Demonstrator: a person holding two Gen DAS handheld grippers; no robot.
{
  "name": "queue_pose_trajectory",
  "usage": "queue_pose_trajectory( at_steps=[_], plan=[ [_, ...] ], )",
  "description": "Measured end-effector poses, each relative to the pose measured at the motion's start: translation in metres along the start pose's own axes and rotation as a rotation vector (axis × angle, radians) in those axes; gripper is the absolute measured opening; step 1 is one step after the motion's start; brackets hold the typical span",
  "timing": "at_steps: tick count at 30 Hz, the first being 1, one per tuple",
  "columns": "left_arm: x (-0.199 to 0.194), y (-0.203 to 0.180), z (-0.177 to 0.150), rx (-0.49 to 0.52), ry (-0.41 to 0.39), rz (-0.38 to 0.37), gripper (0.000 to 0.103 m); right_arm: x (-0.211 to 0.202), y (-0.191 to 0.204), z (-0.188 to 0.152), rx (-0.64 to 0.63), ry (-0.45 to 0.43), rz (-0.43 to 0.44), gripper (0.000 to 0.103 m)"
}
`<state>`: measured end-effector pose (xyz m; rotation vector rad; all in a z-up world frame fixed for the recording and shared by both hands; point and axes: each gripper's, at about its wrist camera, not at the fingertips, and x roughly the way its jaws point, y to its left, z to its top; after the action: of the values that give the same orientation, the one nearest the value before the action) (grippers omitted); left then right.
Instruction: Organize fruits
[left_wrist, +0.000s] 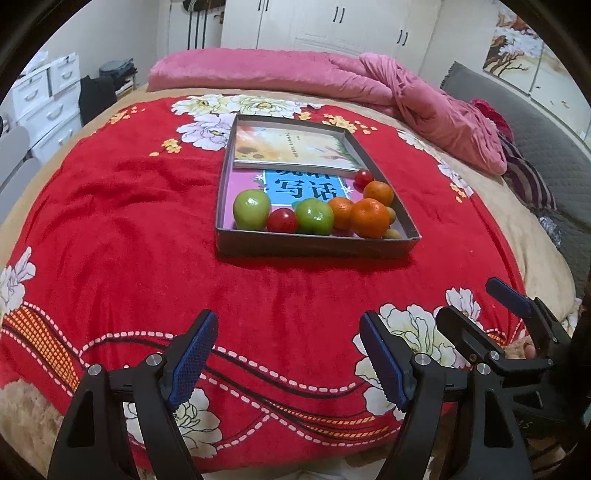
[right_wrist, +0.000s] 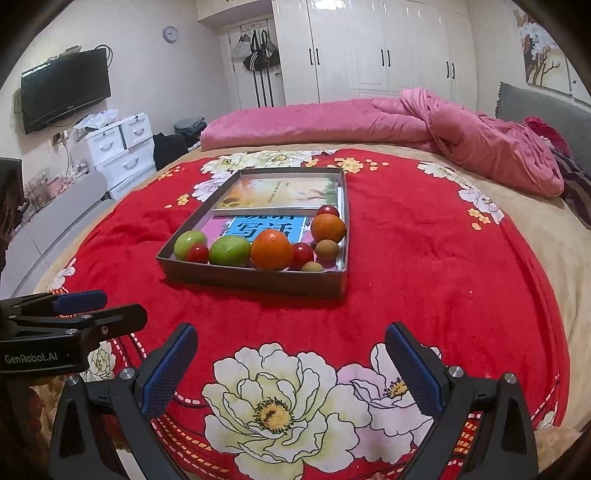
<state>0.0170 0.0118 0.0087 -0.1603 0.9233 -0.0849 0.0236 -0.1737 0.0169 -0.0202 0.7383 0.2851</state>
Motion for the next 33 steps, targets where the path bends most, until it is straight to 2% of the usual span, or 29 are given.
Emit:
queue_pose_trajectory(
  at_steps=[33],
  plan=[
    [-0.0005, -0.0031, 0.0011, 0.003, 0.02, -0.011, 0.08, 0.0007, -0.0023, 0.0002, 0.006, 0.002, 0.006, 0.102]
  ],
)
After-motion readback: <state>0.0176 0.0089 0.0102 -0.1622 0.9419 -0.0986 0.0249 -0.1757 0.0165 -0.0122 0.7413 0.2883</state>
